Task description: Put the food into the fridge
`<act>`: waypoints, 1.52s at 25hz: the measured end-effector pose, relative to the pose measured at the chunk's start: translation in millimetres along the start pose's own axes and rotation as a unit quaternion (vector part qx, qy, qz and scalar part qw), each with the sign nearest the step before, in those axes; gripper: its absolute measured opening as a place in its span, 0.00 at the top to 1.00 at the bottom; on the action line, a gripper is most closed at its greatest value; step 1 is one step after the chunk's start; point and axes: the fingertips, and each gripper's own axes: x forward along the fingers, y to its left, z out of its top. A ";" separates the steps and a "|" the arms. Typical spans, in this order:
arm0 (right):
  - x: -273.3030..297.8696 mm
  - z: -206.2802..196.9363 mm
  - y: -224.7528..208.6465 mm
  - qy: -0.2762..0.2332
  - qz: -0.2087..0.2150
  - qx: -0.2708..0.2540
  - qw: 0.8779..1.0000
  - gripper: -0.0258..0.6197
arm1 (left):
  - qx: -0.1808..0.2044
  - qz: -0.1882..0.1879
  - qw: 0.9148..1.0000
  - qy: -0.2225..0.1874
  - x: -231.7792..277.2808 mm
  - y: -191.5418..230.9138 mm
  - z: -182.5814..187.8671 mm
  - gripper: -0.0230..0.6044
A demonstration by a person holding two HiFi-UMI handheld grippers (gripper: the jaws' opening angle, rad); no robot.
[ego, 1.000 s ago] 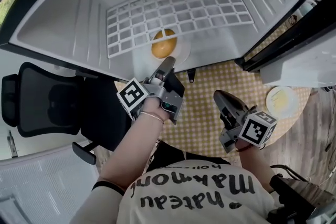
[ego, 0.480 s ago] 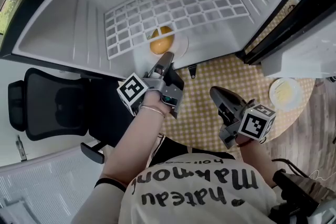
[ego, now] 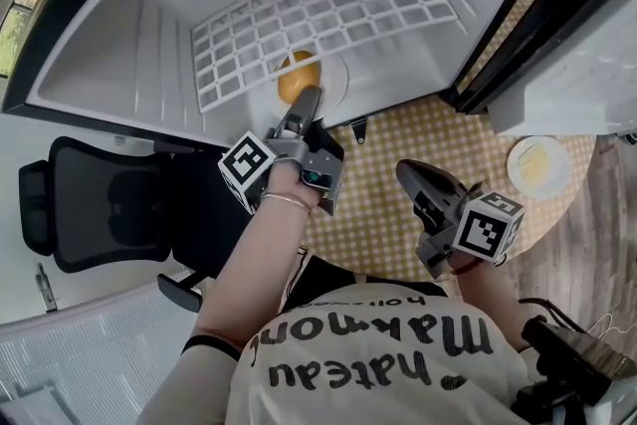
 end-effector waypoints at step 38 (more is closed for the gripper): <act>-5.0 -4.9 19.9 -0.005 0.021 0.002 1.000 0.94 | 0.236 0.066 0.968 0.060 -3.5 -23.2 -6.1 0.09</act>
